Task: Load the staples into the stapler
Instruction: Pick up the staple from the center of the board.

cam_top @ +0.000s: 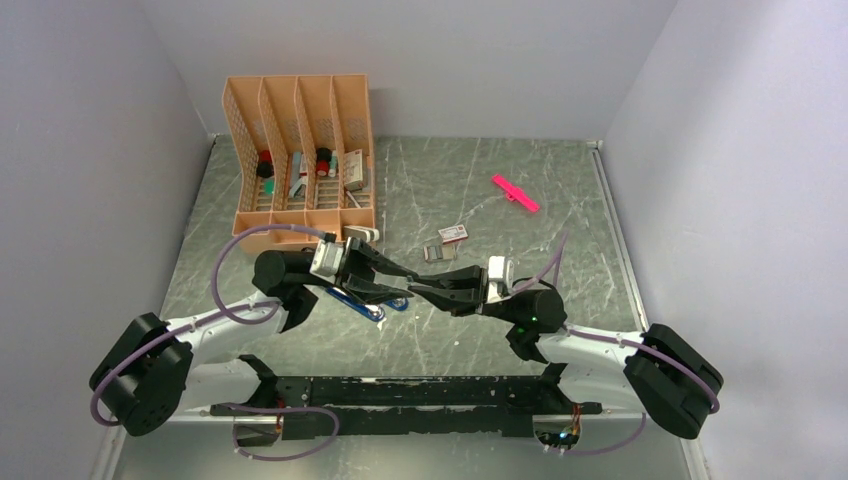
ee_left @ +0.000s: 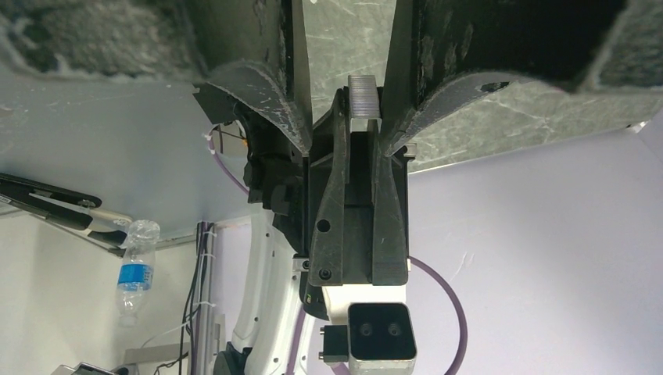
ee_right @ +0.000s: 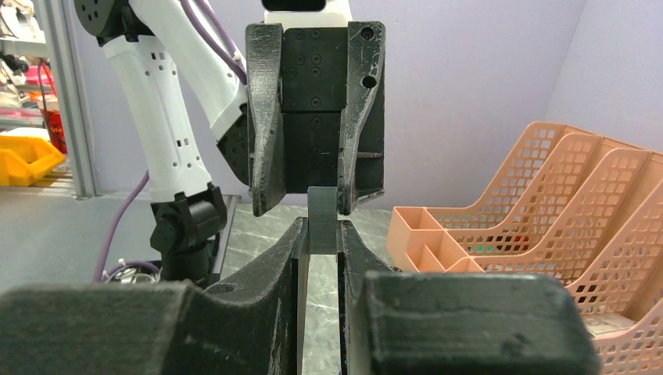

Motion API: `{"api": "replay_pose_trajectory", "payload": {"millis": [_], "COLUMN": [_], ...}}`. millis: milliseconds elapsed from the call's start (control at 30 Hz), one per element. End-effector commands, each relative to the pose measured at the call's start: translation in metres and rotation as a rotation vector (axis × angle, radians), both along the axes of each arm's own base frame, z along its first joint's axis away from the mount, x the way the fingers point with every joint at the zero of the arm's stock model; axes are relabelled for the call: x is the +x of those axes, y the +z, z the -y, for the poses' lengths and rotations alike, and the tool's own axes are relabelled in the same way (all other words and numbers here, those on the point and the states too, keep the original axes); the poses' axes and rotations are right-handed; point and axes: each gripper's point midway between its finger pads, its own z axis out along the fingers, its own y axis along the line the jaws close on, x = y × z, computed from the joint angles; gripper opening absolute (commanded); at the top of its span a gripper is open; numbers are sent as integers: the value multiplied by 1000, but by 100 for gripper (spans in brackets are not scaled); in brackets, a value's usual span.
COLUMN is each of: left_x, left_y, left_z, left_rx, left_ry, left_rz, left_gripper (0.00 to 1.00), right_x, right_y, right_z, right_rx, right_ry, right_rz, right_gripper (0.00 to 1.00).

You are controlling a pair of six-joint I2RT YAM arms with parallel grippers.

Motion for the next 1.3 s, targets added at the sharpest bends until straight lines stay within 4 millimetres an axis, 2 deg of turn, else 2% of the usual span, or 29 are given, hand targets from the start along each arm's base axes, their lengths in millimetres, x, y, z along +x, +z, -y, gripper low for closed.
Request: {"api": "replay_pose_trajectory", "payload": {"millis": [0,400,567,667,833,900,967,1033,1067,1167,1200,1267], "left_x": [-11,-12,-12,-11,9,13,17,21,25,42,48,62], "left_y": [9,9,11,12,12,11,7,5,2,-17,-27,-48], "left_z": [-1,0,0,1,7,8,8,7,7,6,5,3], "left_rx": [-20,-9,0,10,64,82,114,143,170,296,350,458], "left_ry": [-47,-73,-79,-71,28,53,79,105,127,206,238,304], "left_rz": [58,57,65,73,86,93,88,90,92,93,81,77], "left_gripper": [41,12,7,7,7,7,7,7,7,7,7,7], "right_x": [-5,-5,-4,-4,-13,-16,-14,-5,6,54,71,101], "right_y": [28,30,26,22,20,16,13,16,17,17,14,-10], "right_z": [8,10,9,11,22,26,32,43,50,81,94,117], "right_rx": [89,99,83,68,57,38,27,47,62,114,120,70], "right_ry": [-14,-19,-26,-31,-33,-38,-71,-152,-222,-502,-610,-828], "right_rz": [66,67,60,48,27,17,4,-25,-60,-253,-331,-501], "right_gripper": [0,1,23,31,42,56,57,58,57,58,60,62]}}
